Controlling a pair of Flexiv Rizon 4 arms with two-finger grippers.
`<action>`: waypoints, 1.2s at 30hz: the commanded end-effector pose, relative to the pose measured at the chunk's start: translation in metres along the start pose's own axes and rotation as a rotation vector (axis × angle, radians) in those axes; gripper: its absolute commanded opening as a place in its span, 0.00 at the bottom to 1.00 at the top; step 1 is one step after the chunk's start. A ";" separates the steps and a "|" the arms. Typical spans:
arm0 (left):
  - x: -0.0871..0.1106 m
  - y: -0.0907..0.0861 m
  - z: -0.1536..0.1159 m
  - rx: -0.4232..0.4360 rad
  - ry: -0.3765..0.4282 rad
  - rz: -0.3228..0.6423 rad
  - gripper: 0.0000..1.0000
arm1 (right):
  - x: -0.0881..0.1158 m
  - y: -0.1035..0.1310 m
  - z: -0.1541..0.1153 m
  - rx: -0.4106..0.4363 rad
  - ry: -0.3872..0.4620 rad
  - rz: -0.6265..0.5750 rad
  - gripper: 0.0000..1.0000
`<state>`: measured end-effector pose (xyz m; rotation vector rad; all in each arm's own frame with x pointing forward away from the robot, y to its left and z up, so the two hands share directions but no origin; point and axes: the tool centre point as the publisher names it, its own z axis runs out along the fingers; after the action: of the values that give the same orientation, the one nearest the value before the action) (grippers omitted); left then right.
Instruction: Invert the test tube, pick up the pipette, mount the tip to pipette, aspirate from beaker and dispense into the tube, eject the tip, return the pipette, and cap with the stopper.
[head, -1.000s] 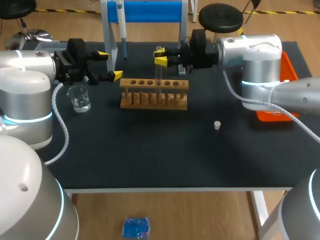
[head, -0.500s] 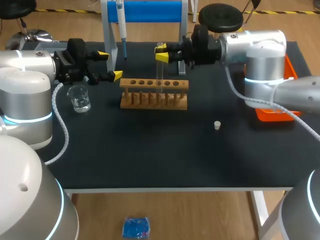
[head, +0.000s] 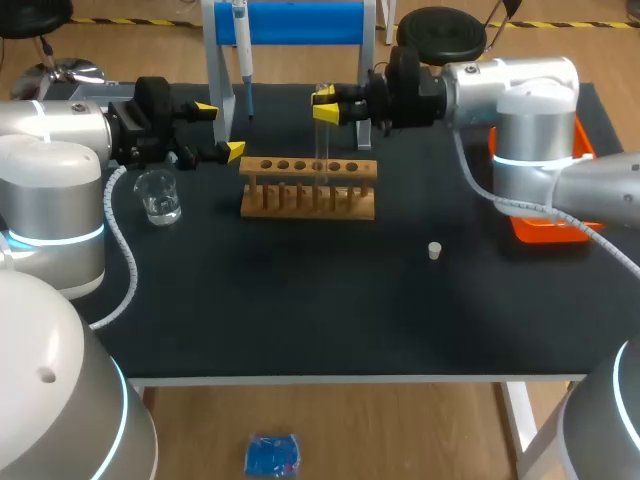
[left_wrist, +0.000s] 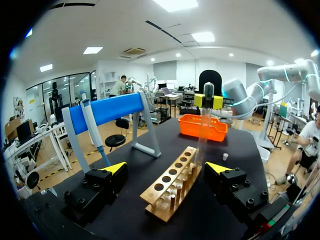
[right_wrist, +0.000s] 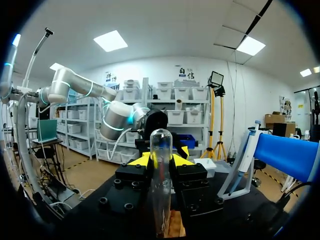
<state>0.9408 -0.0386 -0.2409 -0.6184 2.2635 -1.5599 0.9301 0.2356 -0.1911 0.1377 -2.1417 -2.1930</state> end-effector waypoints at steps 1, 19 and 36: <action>0.000 0.001 0.000 0.002 0.000 0.001 1.00 | 0.000 0.001 0.000 0.003 -0.002 0.000 0.00; 0.000 0.001 0.000 0.002 0.000 0.001 1.00 | -0.006 0.014 0.008 0.089 -0.065 0.351 0.00; 0.000 0.001 0.000 0.002 0.000 0.001 1.00 | -0.038 -0.005 0.005 0.077 -0.097 1.379 0.00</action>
<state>0.9408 -0.0386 -0.2408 -0.6184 2.2638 -1.5598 0.9602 0.2451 -0.1955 -0.7140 -1.8909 -1.6355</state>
